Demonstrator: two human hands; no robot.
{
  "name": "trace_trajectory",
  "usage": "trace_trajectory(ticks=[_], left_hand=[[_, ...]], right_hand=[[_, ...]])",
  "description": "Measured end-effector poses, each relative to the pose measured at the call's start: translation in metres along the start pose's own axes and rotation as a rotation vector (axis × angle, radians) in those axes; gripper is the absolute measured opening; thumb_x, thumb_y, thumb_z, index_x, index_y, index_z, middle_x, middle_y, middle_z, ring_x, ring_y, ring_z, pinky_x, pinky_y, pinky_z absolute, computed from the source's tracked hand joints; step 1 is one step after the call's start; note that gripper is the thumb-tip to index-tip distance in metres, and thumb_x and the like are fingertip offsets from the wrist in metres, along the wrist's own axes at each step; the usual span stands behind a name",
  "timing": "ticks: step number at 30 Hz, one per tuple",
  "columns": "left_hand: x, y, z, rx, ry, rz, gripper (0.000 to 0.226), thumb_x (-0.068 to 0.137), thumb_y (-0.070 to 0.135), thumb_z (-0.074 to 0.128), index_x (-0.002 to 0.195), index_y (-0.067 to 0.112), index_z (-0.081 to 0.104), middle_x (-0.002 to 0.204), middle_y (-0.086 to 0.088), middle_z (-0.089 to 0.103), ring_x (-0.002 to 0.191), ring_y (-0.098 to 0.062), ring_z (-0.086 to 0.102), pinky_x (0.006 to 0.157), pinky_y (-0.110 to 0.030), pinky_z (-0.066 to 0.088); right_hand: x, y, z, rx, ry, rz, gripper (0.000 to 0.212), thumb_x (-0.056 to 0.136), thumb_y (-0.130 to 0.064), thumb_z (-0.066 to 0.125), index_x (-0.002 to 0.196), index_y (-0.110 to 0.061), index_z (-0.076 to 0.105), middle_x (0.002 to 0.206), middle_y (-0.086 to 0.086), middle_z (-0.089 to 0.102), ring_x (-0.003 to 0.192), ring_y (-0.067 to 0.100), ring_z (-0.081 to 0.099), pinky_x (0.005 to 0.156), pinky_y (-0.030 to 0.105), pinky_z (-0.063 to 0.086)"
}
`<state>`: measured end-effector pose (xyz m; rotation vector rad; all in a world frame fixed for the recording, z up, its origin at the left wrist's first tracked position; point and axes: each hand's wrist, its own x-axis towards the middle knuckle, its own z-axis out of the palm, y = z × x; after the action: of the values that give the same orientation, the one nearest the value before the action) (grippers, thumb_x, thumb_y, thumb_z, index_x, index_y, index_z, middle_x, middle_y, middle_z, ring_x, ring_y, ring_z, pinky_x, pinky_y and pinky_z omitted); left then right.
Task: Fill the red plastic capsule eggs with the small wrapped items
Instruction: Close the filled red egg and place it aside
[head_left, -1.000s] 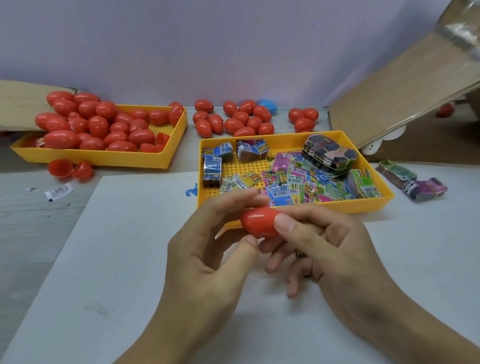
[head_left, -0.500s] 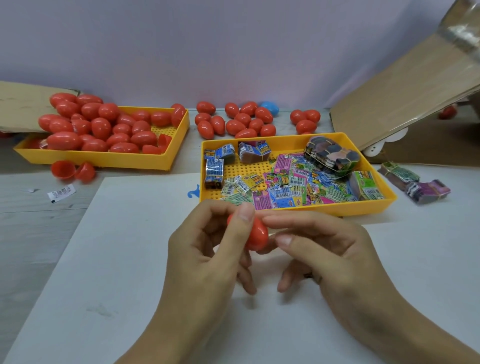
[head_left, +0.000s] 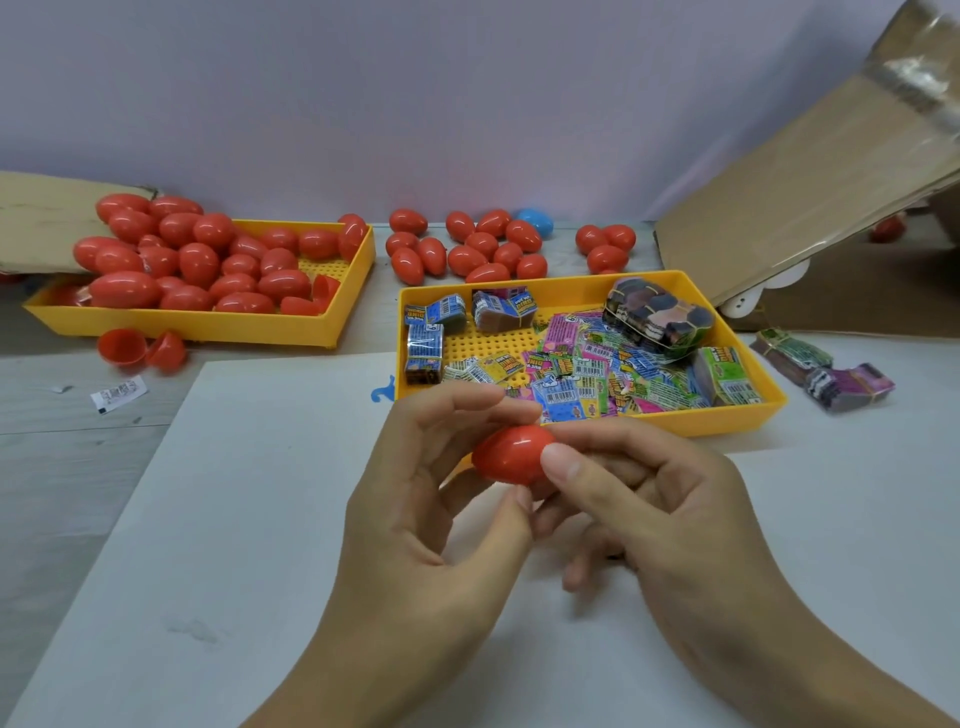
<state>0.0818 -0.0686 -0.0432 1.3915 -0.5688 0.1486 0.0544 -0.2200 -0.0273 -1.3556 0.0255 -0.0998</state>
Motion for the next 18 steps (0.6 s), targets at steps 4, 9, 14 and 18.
trace_trajectory(ticks=[4, 9, 14, 18], left_hand=[[0.0, -0.001, 0.001, 0.096, 0.007, 0.018, 0.046, 0.079, -0.004, 0.073, 0.115, 0.023, 0.067, 0.113, -0.004, 0.062, 0.107, -0.032, 0.067, 0.085, -0.028, 0.058], [0.001, 0.004, 0.001, 0.227, 0.004, 0.051, 0.035, 0.079, 0.025, 0.079, 0.112, 0.029, 0.067, 0.109, -0.001, 0.07, 0.105, -0.029, 0.066, 0.083, -0.027, 0.053], [0.001, 0.004, 0.003, 0.033, 0.023, 0.008, 0.033, 0.08, 0.013, 0.075, 0.107, 0.023, 0.059, 0.113, -0.008, 0.07, 0.105, -0.033, 0.066, 0.08, -0.028, 0.054], [0.001, 0.0, 0.001, -0.046, 0.048, -0.003, 0.043, 0.079, 0.007, 0.072, 0.119, 0.017, 0.059, 0.116, -0.01, 0.068, 0.112, -0.031, 0.065, 0.088, -0.028, 0.055]], right_hand=[[-0.004, 0.002, 0.001, -0.088, 0.027, -0.142, 0.023, 0.075, -0.02, 0.077, 0.097, -0.025, 0.079, 0.079, 0.006, 0.074, 0.061, 0.015, 0.068, 0.045, 0.026, 0.051], [-0.001, 0.0, -0.009, -0.362, 0.172, -0.429, 0.017, 0.091, -0.019, 0.063, 0.099, -0.025, 0.076, 0.09, -0.003, 0.066, 0.067, 0.015, 0.061, 0.054, 0.023, 0.05], [0.011, -0.002, -0.023, -1.045, 0.264, -0.577, 0.036, 0.092, -0.038, 0.053, 0.12, -0.019, 0.065, 0.12, -0.01, 0.062, 0.122, 0.015, 0.052, 0.102, 0.028, 0.037], [0.015, 0.008, -0.024, -1.407, 0.064, -0.304, 0.072, 0.084, -0.07, 0.035, 0.139, -0.026, 0.054, 0.149, -0.01, 0.045, 0.149, 0.019, 0.017, 0.118, 0.043, 0.007]])
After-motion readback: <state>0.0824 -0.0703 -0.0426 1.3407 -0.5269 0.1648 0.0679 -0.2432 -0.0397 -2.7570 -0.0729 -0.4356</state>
